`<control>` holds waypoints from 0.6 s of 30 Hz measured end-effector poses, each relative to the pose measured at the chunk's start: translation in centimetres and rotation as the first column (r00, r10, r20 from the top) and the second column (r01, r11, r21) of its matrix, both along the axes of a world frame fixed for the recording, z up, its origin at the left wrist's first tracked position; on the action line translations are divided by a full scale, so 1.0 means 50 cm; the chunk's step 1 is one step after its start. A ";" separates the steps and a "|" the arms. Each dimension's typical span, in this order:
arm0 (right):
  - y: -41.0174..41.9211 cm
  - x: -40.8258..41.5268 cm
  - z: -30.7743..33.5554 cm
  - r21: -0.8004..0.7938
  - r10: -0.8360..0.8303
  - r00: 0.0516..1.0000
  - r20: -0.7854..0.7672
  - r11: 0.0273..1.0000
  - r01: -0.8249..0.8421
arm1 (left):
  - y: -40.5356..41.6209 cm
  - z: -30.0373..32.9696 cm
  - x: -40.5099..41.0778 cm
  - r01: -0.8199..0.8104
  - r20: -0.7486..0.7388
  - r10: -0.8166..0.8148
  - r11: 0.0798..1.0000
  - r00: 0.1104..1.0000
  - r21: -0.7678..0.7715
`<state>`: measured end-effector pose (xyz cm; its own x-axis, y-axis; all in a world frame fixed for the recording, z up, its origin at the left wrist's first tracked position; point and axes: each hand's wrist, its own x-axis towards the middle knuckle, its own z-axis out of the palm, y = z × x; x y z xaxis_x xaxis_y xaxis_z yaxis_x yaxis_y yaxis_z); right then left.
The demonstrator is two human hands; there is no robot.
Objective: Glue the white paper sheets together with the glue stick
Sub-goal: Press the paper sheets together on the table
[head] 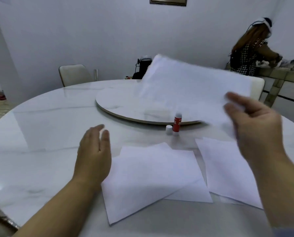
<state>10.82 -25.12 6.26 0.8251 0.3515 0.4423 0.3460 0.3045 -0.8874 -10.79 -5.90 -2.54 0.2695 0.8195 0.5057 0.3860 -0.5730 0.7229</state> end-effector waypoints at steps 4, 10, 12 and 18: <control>0.041 0.090 0.040 0.045 -0.234 0.959 -0.159 0.969 0.244 | -0.018 -0.013 0.015 0.388 -0.354 -0.365 0.922 0.861 -0.005; 0.149 0.158 -0.016 -0.107 -0.227 0.899 -0.373 0.974 0.202 | -0.022 -0.009 0.018 0.378 -0.588 -0.345 0.923 0.732 -0.071; 0.175 0.174 -0.046 -0.164 -0.261 0.838 -0.479 0.965 0.206 | -0.017 -0.008 0.018 0.396 -0.609 -0.353 0.916 0.710 -0.069; 0.181 0.180 -0.127 -0.438 -0.207 0.889 -0.409 0.899 0.008 | -0.010 -0.011 0.016 0.416 -0.633 -0.340 0.909 0.695 -0.032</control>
<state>19.80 -16.05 -0.09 0.9388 0.3157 -0.1379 -0.0973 -0.1410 -0.9852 -10.01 -6.39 -3.08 0.8246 0.5312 0.1944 0.4540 -0.8266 0.3325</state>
